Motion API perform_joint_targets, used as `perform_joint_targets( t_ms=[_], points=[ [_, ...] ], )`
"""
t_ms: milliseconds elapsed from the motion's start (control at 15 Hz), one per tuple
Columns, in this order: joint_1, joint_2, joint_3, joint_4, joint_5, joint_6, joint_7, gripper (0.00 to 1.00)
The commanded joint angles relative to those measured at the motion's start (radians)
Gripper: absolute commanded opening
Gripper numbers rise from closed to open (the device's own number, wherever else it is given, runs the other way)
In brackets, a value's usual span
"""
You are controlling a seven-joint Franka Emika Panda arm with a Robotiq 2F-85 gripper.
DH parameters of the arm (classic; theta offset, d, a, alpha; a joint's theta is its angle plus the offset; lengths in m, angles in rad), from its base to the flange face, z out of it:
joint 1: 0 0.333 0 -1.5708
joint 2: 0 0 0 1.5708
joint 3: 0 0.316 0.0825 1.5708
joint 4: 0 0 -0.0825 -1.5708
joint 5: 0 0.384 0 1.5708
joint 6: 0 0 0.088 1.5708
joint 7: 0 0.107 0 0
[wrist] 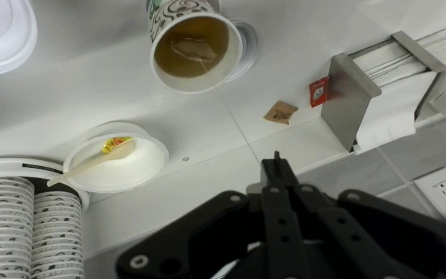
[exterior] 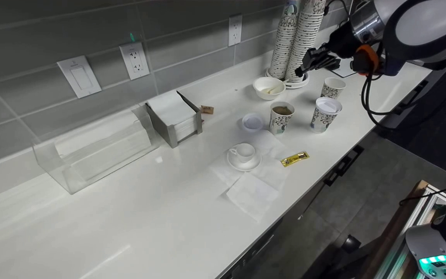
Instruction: Remove the teabag from the cup and place it on the table
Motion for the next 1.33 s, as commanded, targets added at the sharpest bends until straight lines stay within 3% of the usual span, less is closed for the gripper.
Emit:
perform_joint_targets(
  t_ms=[0, 800, 1267],
  points=[
    [0.008, 0.032, 0.008, 0.046, 0.037, 0.043, 0.023, 0.0],
    [-0.048, 0.088, 0.042, 0.001, -0.032, 0.043, 0.044, 0.0],
    [-0.04, 0.092, 0.045, 0.01, -0.004, 0.044, 0.03, 0.0]
  ],
)
